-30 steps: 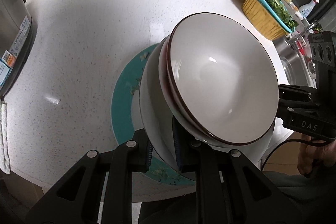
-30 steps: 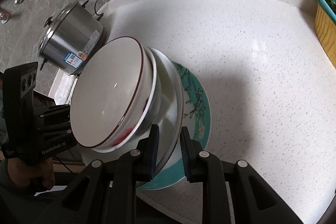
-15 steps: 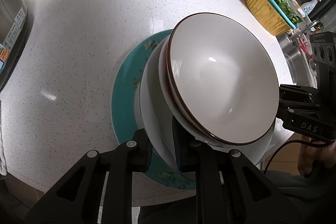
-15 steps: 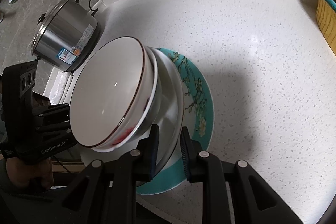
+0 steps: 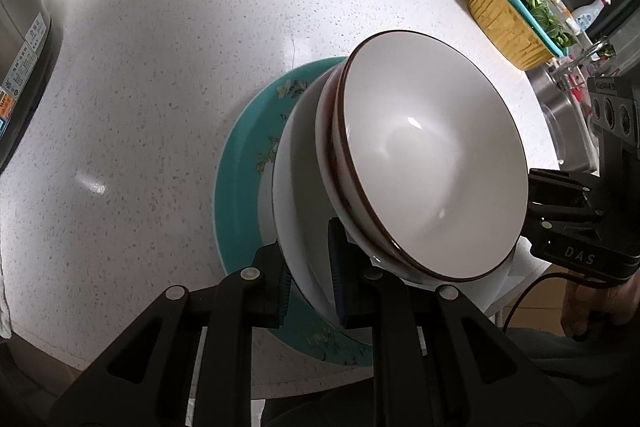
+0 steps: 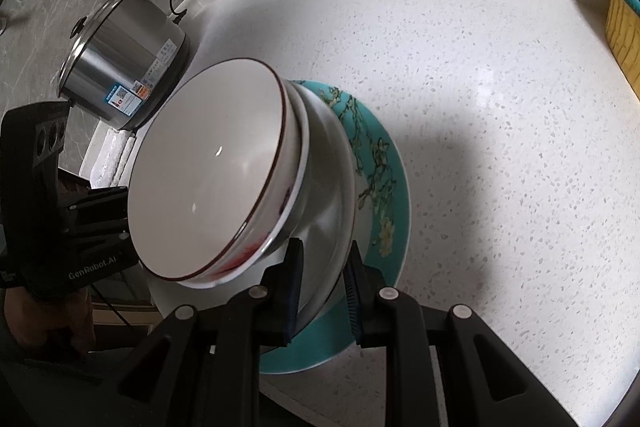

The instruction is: Organize plates and bowls

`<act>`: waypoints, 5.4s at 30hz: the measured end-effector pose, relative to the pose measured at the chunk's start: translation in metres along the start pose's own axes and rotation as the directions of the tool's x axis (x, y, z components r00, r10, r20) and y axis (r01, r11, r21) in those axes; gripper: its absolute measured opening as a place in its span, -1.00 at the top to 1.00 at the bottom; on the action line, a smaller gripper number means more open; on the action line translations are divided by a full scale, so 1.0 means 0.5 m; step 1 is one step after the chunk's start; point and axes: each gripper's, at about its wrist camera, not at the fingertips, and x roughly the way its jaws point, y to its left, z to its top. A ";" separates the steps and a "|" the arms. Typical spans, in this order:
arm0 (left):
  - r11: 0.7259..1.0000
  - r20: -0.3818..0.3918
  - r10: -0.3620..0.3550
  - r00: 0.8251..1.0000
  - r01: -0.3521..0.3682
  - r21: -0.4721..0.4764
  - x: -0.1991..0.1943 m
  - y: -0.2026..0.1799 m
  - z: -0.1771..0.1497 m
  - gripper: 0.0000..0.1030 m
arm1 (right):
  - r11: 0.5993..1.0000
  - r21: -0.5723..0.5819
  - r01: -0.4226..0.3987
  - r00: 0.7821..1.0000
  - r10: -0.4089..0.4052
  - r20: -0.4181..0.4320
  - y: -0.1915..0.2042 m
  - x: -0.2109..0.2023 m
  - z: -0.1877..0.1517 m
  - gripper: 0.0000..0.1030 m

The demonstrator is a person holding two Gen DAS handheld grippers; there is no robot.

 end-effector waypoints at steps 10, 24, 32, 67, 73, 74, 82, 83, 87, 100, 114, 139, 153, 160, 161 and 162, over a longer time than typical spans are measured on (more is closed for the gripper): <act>1.000 -0.003 -0.020 1.000 0.020 0.003 0.001 0.005 0.001 0.68 | 1.000 0.003 0.002 1.000 -0.002 0.010 0.003 -0.001 -0.005 0.49; 0.998 0.021 -0.064 0.998 0.063 0.029 -0.046 0.037 -0.022 0.06 | 0.994 0.095 0.051 0.996 -0.057 0.067 0.004 -0.035 -0.038 0.21; 0.989 0.098 -0.138 0.986 0.130 0.076 -0.134 0.064 -0.007 -0.75 | 0.973 0.202 0.108 0.969 -0.149 0.198 0.032 -0.141 -0.086 -0.59; 0.916 0.248 -0.124 0.961 0.015 0.401 -0.356 0.039 -0.047 -0.99 | 0.731 0.588 0.346 0.644 -0.641 0.418 0.356 -0.318 -0.168 -1.00; 0.892 0.215 -0.157 0.964 0.044 0.451 -0.363 0.080 -0.035 -0.99 | 0.612 0.679 0.404 0.587 -0.743 0.321 0.411 -0.293 -0.146 -1.00; 0.891 0.215 -0.159 0.964 0.047 0.451 -0.364 0.086 -0.033 -0.99 | 0.595 0.692 0.408 0.578 -0.755 0.308 0.417 -0.293 -0.146 -1.00; 0.898 0.248 -0.143 0.958 0.020 0.440 -0.370 0.092 -0.020 -0.99 | 0.519 0.741 0.425 0.562 -0.793 0.233 0.429 -0.309 -0.146 -1.00; 0.892 0.249 -0.140 0.958 0.013 0.451 -0.369 0.087 -0.020 -0.99 | 0.519 0.749 0.412 0.564 -0.791 0.238 0.429 -0.314 -0.152 -1.00; 0.883 0.231 -0.142 0.962 0.018 0.468 -0.365 0.060 -0.025 -0.99 | 0.518 0.759 0.393 0.581 -0.780 0.232 0.426 -0.325 -0.162 -1.00; 0.872 0.213 -0.140 0.967 0.018 0.489 -0.360 0.015 -0.028 -0.99 | 0.502 0.757 0.419 0.585 -0.787 0.198 0.423 -0.335 -0.161 -1.00; 0.881 0.213 -0.129 0.968 0.012 0.474 -0.359 0.017 -0.013 -0.99 | 0.519 0.738 0.432 0.590 -0.781 0.205 0.415 -0.336 -0.131 -1.00; 0.882 0.235 -0.111 0.965 -0.013 0.471 -0.349 -0.007 0.020 -0.99 | 0.528 0.734 0.427 0.608 -0.769 0.199 0.373 -0.332 -0.108 -1.00; 0.894 0.242 -0.100 0.965 -0.020 0.448 -0.353 -0.004 0.025 -0.99 | 0.538 0.722 0.435 0.620 -0.760 0.194 0.357 -0.328 -0.089 -1.00; 0.893 0.241 -0.098 0.966 -0.021 0.450 -0.352 -0.006 0.019 -0.99 | 0.540 0.721 0.434 0.620 -0.760 0.195 0.356 -0.328 -0.087 -1.00; 0.892 0.241 -0.098 0.966 -0.022 0.451 -0.353 -0.008 0.015 -0.99 | 0.540 0.721 0.434 0.620 -0.760 0.195 0.356 -0.329 -0.087 -1.00; 0.892 0.242 -0.097 0.965 -0.024 0.452 -0.353 -0.008 0.014 -0.99 | 0.540 0.720 0.436 0.620 -0.760 0.194 0.355 -0.329 -0.086 -1.00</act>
